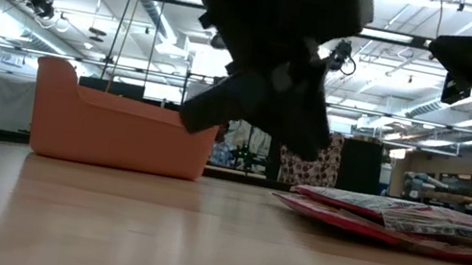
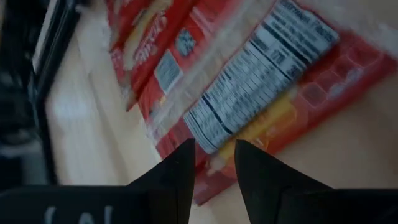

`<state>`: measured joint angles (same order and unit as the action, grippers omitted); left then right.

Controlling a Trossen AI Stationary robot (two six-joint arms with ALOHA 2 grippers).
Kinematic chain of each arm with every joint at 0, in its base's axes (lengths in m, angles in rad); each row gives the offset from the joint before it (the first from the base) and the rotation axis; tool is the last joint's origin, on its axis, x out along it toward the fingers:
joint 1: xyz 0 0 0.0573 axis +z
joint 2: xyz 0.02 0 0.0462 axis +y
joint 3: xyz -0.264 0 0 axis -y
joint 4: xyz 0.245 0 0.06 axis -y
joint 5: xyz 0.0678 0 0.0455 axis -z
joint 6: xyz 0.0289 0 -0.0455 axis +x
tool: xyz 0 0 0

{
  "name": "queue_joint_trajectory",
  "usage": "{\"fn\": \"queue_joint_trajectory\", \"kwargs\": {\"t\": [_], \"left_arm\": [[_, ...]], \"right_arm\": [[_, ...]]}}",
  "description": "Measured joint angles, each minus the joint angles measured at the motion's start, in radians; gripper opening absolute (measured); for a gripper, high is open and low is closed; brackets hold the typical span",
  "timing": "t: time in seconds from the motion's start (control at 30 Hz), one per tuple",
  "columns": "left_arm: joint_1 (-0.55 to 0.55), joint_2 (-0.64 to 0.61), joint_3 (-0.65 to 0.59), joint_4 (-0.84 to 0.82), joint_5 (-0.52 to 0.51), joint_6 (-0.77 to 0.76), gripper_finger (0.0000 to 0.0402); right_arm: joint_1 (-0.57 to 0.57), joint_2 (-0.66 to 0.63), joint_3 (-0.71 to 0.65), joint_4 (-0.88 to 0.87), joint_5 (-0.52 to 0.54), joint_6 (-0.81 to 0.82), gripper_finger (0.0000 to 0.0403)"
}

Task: Sort popcorn bags into baskets
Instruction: Put the popcorn bag into the orange bin

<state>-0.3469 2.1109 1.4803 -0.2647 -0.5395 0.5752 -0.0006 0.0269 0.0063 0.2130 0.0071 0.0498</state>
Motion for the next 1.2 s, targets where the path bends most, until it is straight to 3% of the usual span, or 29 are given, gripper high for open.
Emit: {"fn": "queue_joint_trajectory", "kwargs": {"t": [0.3, 0.5, 0.63, 1.0, 1.2], "left_arm": [[0.017, 0.063, 0.0, 0.075, -0.002, 0.378, 0.0119], [0.016, 0.109, 0.0, 0.1, 0.004, 0.546, 0.0119], [0.018, 0.114, 0.001, 0.11, 0.026, 0.544, 0.0119], [0.017, 0.117, -0.001, 0.252, 0.045, 0.321, 0.0116], [0.019, 0.117, -0.001, 0.259, 0.042, 0.258, 0.0083]], "right_arm": [[0.0, 0.001, 0.0, 0.005, 0.002, 0.0, 0.0066], [0.0, 0.003, 0.0, 0.018, 0.001, 0.0, 0.0066], [0.0, 0.003, 0.0, 0.02, 0.001, 0.0, 0.0066], [0.0, 0.003, 0.0, 0.027, 0.0, 0.0, 0.0066], [0.0, 0.003, 0.0, 0.026, 0.0, 0.0, 0.0066]]}}
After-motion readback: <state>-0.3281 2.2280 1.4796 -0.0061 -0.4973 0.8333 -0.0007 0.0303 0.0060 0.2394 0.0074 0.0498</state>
